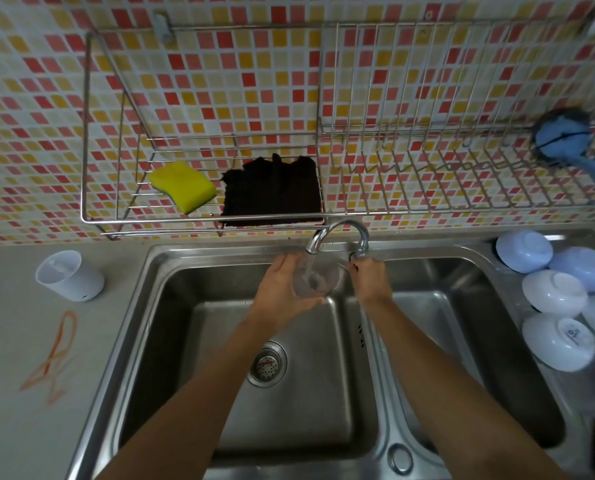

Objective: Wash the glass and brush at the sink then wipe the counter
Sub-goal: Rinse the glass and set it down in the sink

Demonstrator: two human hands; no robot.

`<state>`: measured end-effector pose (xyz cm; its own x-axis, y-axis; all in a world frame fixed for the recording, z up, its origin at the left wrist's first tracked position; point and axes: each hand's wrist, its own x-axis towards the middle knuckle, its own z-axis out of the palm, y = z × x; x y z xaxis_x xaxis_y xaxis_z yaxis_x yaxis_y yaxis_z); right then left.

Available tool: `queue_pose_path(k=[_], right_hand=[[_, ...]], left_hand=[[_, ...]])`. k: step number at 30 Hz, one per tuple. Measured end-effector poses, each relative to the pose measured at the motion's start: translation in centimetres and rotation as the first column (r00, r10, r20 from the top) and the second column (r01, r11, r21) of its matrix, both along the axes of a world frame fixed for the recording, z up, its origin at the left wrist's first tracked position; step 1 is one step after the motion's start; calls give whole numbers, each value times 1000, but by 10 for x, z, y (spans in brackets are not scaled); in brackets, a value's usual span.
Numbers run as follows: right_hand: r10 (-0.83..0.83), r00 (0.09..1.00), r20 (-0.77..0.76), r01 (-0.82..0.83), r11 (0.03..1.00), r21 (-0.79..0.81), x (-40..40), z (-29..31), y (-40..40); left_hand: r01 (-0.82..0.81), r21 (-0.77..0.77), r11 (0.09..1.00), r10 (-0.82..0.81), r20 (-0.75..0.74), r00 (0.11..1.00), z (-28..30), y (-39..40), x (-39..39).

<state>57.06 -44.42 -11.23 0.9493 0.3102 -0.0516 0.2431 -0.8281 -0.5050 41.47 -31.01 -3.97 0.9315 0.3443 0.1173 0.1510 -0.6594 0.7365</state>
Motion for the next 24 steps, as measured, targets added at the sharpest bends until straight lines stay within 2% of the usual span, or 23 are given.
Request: queue_pose_path(k=[4,12,18,24], right_hand=[[5,1000,17,-6,1000,12,1,-2,0],[7,999,43,-9,999,34,2,-3,-1],[4,1000,26,-5,999,42,2,-3,0],[-3,1000,5,3,999,47,0,2,0]], left_hand=[[9,-20,1000,-9,26,1000,1,-6,2],[-151,-104,983,152,0,988,1,-3,3],[-69,-87,994,66,-37,997,-4,-15,-3],[-126,-144,982,123,-30,992,-9,-12,-8]])
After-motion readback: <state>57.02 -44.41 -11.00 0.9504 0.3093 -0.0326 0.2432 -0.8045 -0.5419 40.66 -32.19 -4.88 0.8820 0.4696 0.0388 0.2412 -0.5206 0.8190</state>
